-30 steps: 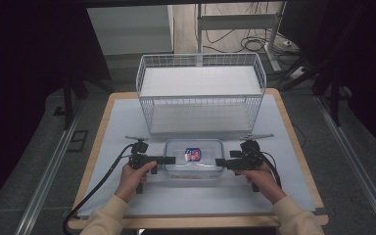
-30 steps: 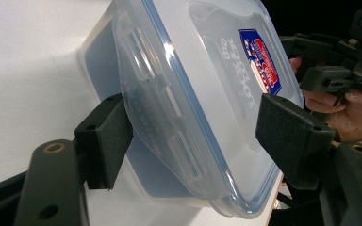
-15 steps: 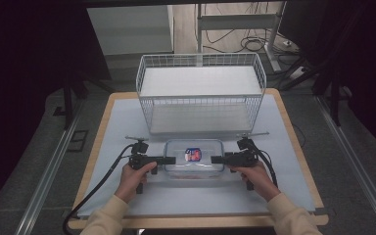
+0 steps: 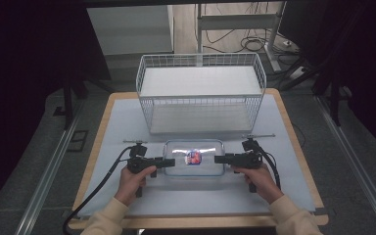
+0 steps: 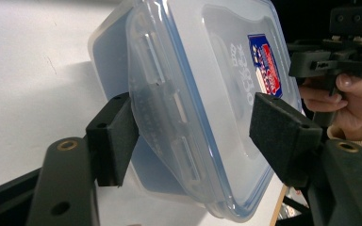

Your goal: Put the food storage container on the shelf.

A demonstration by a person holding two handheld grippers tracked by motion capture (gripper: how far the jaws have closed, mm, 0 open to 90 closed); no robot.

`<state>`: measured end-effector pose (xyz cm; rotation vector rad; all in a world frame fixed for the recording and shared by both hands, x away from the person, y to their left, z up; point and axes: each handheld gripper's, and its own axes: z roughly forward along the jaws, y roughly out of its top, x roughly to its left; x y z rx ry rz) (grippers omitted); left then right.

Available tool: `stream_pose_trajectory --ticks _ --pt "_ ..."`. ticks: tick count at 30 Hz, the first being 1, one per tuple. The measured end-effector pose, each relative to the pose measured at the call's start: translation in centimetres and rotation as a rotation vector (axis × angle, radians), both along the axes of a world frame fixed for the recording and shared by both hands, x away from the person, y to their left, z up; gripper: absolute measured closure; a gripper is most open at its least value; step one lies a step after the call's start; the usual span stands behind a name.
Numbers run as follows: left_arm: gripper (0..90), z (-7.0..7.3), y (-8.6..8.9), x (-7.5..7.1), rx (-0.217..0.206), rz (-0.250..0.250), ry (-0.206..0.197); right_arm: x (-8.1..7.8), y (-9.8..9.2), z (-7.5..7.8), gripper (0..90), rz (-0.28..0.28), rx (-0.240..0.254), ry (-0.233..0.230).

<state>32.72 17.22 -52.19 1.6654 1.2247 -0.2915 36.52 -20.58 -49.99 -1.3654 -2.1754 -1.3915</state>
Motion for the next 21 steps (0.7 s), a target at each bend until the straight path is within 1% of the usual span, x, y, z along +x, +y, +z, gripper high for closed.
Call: stream_pose_trajectory --ticks 1,5,6,7,9,11,13,15,20,21 --pt "35.0 0.0 0.0 -0.1 -0.001 0.005 -0.002 -0.2 -0.1 0.0 41.8 0.001 0.002 -0.011" --pt "37.3 0.2 0.0 -1.0 -0.002 0.027 -0.029 -0.7 -0.3 0.2 45.1 0.001 0.013 -0.02" --pt "37.6 0.2 0.0 -1.0 -0.002 0.027 -0.029 -0.7 -0.3 0.2 45.1 0.001 0.013 -0.02" --pt "37.6 0.3 -0.1 -1.1 0.005 0.028 -0.035 -0.9 -0.4 0.3 46.5 0.002 0.02 -0.031" --pt "37.7 0.4 -0.2 -1.2 0.014 0.027 -0.042 -1.0 -0.5 0.3 46.8 0.002 0.023 -0.031" --pt "38.0 0.5 -0.2 -1.3 0.014 0.029 -0.047 -1.1 -0.5 0.3 47.4 0.004 0.023 -0.037" --pt "39.3 0.5 -0.1 -1.4 0.008 0.031 -0.051 -1.2 -0.7 0.3 49.4 0.01 0.03 -0.042" --pt "39.6 0.5 -0.1 -1.4 0.005 0.033 -0.052 -1.3 -0.7 0.3 49.5 0.008 0.034 -0.046" --pt "41.1 0.5 0.0 -1.6 -0.004 0.039 -0.055 -1.5 -0.8 0.4 49.9 0.013 0.029 -0.055" --pt "41.3 0.5 0.0 -1.7 -0.002 0.039 -0.062 -1.6 -0.8 0.4 50.7 0.011 0.035 -0.056"
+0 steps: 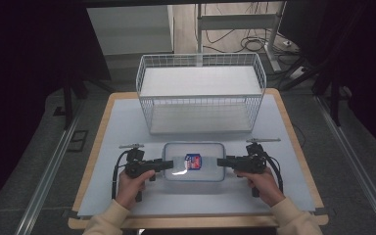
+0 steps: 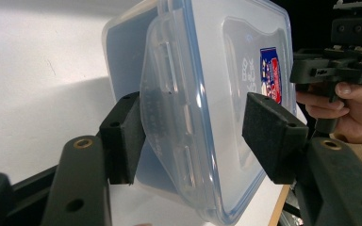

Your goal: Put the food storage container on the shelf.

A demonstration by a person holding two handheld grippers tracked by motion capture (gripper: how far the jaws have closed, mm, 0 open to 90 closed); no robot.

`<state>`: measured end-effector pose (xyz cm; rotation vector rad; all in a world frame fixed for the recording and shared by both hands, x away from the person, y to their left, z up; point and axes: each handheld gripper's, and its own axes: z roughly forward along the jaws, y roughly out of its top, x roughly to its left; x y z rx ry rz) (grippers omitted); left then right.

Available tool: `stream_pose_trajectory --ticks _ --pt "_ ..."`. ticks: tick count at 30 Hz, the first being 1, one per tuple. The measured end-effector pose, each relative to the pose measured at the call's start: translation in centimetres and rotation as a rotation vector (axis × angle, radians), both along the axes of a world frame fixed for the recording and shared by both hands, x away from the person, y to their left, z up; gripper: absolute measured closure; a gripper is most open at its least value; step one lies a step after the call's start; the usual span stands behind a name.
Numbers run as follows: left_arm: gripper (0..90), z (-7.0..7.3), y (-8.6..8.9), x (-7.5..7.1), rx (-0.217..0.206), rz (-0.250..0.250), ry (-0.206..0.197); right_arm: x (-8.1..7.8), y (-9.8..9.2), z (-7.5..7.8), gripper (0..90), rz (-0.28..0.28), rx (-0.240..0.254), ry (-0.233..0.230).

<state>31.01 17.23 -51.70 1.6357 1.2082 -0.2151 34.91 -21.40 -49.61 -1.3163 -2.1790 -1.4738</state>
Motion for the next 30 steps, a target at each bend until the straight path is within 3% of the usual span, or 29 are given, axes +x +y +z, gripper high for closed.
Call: stream_pose_trajectory --ticks 30 --pt "44.9 0.9 -0.5 -0.89 0.011 0.032 -0.037 -0.79 -0.37 0.5 53.1 -0.027 0.013 -0.021"
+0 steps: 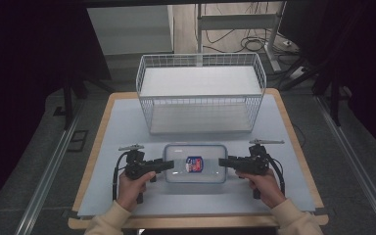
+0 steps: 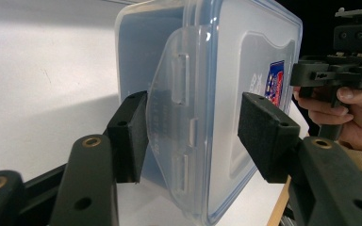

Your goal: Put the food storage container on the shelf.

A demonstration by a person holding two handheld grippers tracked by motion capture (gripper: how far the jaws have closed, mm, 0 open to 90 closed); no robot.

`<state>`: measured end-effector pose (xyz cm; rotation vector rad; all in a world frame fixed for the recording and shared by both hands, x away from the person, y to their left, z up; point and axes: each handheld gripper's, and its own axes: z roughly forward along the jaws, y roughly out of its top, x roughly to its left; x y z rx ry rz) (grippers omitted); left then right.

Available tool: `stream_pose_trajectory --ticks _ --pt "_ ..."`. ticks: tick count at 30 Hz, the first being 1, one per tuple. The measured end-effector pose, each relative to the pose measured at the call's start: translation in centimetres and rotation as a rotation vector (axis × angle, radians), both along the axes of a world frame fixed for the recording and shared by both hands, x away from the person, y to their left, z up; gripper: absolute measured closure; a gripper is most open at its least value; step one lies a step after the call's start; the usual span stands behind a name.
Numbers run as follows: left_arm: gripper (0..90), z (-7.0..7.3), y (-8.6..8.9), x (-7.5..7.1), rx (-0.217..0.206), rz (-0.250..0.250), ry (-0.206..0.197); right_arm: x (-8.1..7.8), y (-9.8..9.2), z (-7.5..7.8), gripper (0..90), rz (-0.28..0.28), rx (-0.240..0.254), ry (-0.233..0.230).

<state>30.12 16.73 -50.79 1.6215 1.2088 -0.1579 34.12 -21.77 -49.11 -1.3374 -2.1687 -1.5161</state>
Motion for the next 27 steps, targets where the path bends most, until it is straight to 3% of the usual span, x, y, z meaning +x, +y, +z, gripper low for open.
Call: stream_pose_trajectory --ticks 9,17,27 --pt "45.7 0.7 0.0 0.0 -0.004 0.007 -0.021 0.0 -0.1 0.2 53.2 -0.004 0.016 -0.013" --pt "45.9 1.8 0.0 0.1 -0.009 0.007 -0.05 0.2 -0.2 1.5 53.4 -0.001 0.022 -0.052" --pt "46.1 5.0 -0.1 0.9 0.003 0.007 -0.113 0.9 -0.4 4.2 53.4 0.001 0.033 -0.103"
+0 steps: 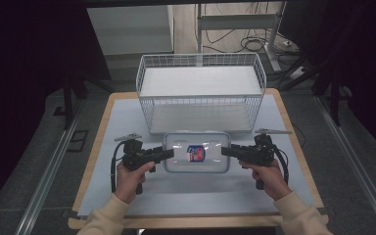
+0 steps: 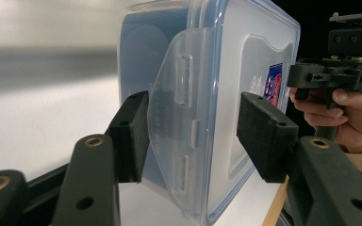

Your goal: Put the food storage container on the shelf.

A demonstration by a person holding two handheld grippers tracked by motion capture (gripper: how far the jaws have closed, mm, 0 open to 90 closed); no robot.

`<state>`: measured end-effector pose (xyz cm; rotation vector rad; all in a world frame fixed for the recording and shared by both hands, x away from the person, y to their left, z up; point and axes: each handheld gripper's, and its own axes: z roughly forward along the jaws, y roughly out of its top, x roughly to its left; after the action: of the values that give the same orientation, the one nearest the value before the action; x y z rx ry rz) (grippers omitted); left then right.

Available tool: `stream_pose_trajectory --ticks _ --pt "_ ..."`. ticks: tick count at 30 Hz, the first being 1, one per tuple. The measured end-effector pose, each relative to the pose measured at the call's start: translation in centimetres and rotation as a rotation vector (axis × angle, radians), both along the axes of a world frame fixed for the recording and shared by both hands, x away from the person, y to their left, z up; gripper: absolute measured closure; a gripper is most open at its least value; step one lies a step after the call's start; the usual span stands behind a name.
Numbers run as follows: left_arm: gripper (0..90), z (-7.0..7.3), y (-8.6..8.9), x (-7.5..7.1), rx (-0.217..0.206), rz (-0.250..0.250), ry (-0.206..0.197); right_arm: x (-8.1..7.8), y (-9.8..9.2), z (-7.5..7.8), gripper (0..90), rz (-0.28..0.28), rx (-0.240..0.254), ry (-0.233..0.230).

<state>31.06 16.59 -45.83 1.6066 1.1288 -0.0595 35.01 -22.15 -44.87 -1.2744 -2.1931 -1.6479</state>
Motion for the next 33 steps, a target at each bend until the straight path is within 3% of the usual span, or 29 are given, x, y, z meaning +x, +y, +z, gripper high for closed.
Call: stream_pose_trajectory --ticks 8,9,11,19,28,33 --pt "46.1 3.9 -0.4 1.5 0.006 0.002 -0.054 1.3 -0.3 3.6 53.3 -0.008 0.015 -0.047" --pt "46.1 4.5 -0.5 1.7 0.005 0.001 -0.06 1.6 -0.4 4.7 53.3 -0.008 0.018 -0.056" --pt "46.1 5.4 -0.6 2.1 0.005 0.001 -0.067 1.8 -0.5 5.0 53.3 -0.009 0.017 -0.063" --pt "46.0 9.0 -0.7 3.1 0.009 -0.005 -0.116 2.6 -0.7 8.6 53.3 -0.013 0.021 -0.111" --pt "45.9 12.2 -0.3 5.4 -0.009 -0.004 -0.149 4.4 -0.3 12.6 53.3 -0.02 0.008 -0.154" --pt "45.9 13.4 -0.1 7.1 -0.023 -0.003 -0.148 6.1 0.0 14.6 53.3 -0.02 -0.008 -0.163"
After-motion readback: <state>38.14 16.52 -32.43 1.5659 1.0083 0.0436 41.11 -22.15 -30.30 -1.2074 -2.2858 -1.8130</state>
